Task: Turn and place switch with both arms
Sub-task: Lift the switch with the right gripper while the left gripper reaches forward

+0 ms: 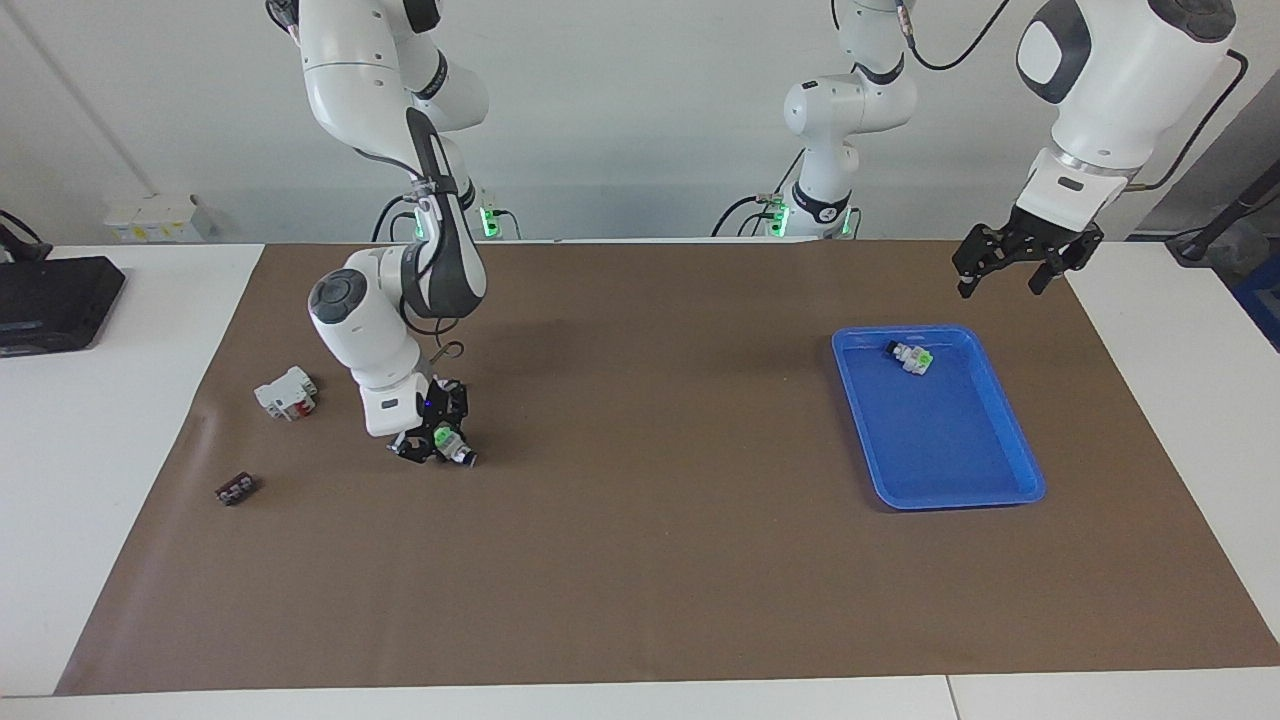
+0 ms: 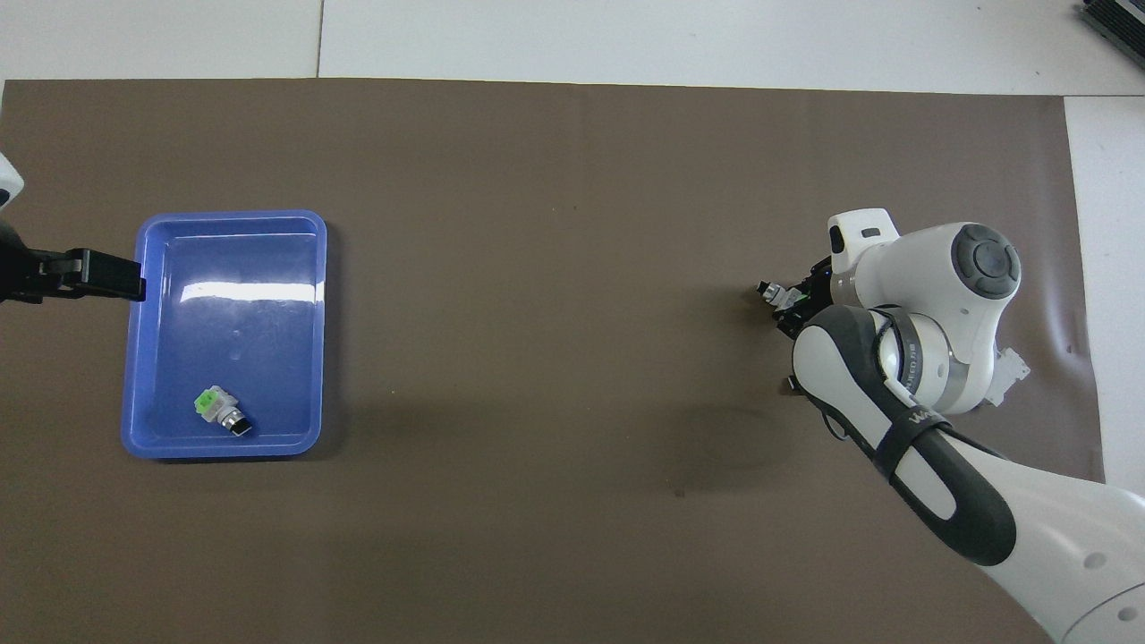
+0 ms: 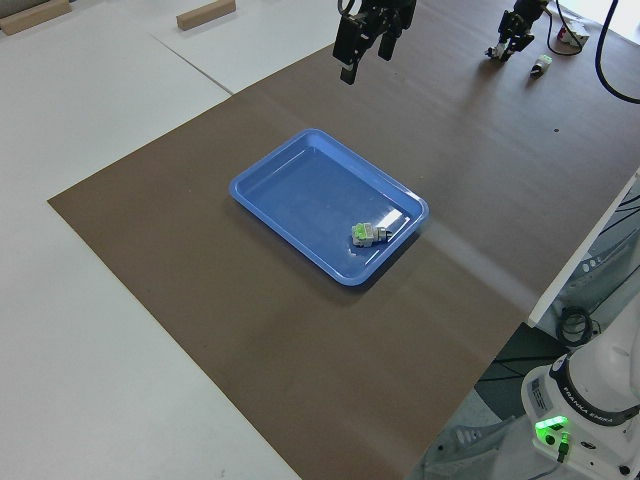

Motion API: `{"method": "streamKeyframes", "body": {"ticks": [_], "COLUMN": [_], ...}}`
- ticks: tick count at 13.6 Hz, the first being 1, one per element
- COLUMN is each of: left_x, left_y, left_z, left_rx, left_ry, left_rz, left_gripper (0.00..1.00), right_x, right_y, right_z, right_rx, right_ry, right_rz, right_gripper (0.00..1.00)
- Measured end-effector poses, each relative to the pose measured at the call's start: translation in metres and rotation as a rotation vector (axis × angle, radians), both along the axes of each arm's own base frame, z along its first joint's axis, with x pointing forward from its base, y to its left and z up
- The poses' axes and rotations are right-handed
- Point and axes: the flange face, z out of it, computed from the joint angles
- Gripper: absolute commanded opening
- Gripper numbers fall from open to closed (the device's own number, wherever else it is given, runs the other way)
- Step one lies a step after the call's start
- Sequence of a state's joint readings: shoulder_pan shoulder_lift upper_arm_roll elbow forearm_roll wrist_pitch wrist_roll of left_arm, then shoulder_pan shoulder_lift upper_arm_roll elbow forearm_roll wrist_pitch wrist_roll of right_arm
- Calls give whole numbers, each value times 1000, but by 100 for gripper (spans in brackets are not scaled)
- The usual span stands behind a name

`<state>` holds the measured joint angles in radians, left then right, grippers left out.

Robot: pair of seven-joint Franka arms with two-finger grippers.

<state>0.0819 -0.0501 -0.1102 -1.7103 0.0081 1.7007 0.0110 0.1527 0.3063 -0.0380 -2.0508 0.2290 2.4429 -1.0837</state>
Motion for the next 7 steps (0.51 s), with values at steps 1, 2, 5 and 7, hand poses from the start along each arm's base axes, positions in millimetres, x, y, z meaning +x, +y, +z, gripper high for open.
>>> {"method": "streamKeyframes", "body": {"ticks": [1, 2, 5, 7], "left_x": [0, -1, -2, -5], "left_y": [-2, -3, -4, -5], "left_z": [0, -1, -5, -9], "left_rx": [0, 0, 1, -6], "left_ry": [1, 2, 11, 20], "left_rz": [-3, -5, -7, -6], "left_gripper": [99, 97, 86, 74], "right_x": [5, 9, 5, -4], "right_y": [5, 10, 35, 59], "right_z": [13, 32, 98, 122], "right_rx": [3, 8, 157, 347], "right_ry": [-15, -27, -86, -122], "right_rz": [44, 88, 188, 216], "right_gripper": [0, 0, 0, 0]}}
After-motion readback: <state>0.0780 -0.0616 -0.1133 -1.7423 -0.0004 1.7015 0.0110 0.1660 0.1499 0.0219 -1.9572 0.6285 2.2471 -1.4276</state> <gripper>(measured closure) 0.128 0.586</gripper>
